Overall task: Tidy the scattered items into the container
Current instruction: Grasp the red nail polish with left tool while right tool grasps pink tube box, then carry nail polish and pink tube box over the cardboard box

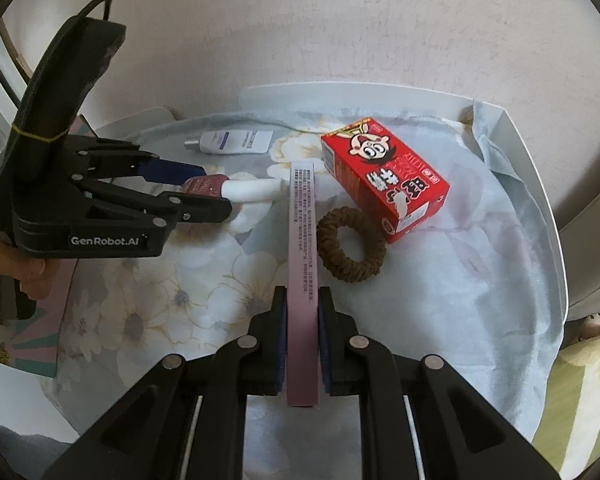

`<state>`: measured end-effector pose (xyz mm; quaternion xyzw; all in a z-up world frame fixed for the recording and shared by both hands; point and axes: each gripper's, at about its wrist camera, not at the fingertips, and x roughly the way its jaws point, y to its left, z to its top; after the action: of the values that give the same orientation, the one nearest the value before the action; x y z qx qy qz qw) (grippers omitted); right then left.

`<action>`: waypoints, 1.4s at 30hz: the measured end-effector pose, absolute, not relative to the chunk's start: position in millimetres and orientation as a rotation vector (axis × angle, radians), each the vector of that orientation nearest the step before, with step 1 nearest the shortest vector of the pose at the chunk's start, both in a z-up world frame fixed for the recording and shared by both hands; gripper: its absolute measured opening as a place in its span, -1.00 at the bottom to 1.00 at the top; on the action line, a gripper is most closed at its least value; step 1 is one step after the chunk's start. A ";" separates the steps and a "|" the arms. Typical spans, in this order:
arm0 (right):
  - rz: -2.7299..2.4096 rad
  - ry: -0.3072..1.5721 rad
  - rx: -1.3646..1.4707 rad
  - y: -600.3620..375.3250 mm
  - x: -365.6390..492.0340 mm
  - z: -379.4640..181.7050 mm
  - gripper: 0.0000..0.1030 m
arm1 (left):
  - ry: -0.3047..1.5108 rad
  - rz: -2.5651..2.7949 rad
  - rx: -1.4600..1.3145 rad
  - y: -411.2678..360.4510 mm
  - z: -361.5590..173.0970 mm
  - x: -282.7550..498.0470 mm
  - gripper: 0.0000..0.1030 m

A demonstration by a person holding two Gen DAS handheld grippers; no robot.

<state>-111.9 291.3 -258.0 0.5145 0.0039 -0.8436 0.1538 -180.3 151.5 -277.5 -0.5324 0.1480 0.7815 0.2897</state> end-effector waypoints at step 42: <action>-2.194 0.367 0.997 84.9 -81.2 -77.3 -0.75 | -0.084 2.775 -1.425 -94.6 -85.4 -49.9 -0.18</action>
<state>-81.2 84.9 -77.3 0.3840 0.1414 -0.8449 0.3445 -49.9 -94.5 -85.4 -0.4566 -0.0270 0.8892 0.0107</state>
